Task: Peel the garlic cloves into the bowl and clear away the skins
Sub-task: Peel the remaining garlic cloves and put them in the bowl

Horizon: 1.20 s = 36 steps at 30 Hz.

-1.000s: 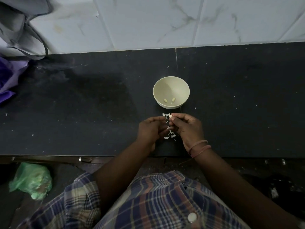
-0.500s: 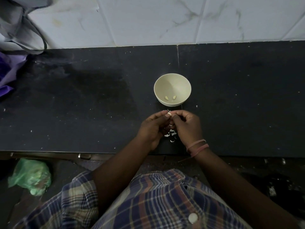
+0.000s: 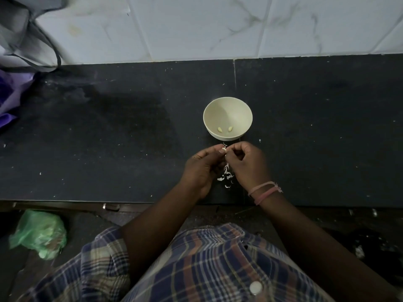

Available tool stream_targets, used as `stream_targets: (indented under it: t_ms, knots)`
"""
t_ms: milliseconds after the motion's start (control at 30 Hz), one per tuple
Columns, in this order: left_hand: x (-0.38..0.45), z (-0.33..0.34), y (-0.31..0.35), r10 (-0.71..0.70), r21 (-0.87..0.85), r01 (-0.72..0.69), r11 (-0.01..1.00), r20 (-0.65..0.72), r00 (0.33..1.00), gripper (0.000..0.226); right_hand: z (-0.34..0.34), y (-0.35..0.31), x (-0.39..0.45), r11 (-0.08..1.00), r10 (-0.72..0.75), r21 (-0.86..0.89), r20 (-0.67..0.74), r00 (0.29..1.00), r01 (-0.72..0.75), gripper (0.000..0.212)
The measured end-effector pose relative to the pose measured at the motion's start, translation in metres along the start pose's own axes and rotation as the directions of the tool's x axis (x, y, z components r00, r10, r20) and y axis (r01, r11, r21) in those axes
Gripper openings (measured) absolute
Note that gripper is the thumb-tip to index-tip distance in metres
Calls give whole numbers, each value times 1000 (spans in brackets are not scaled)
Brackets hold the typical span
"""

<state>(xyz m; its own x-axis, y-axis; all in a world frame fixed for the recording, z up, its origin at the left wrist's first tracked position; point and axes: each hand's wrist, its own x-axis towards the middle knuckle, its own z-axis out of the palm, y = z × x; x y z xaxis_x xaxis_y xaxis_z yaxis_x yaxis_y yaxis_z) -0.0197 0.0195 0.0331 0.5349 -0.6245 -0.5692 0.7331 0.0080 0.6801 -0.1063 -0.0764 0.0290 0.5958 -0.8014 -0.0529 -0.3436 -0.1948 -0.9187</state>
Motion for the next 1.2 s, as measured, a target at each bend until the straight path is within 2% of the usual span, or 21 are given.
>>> stream_targets:
  t_ms: [233,533,700,900,1067,1200]
  knots:
    - [2,-1,-1,-15,-9,15,1000,4,1000,15,-4,-2,1,993,-76,-92,28,997,78,6]
    - [0,0,2,32,55,-34,998,28,999,21,-4,-5,0,988,-61,-145,16,998,62,5]
    - [2,1,1,6,61,-12,998,89,996,30,-4,-6,0,994,-35,-105,-1,999,35,8]
    - [2,1,0,12,44,-16,999,95,995,17,-3,-5,-3,997,-20,-67,20,1000,22,11]
    - [2,-1,0,22,40,-27,999,121,992,25,-2,-5,-2,999,-10,-50,10,1000,11,9]
    - [2,-2,1,22,35,-26,999,114,993,23,-3,-6,0,1000,17,-6,-23,1000,-17,7]
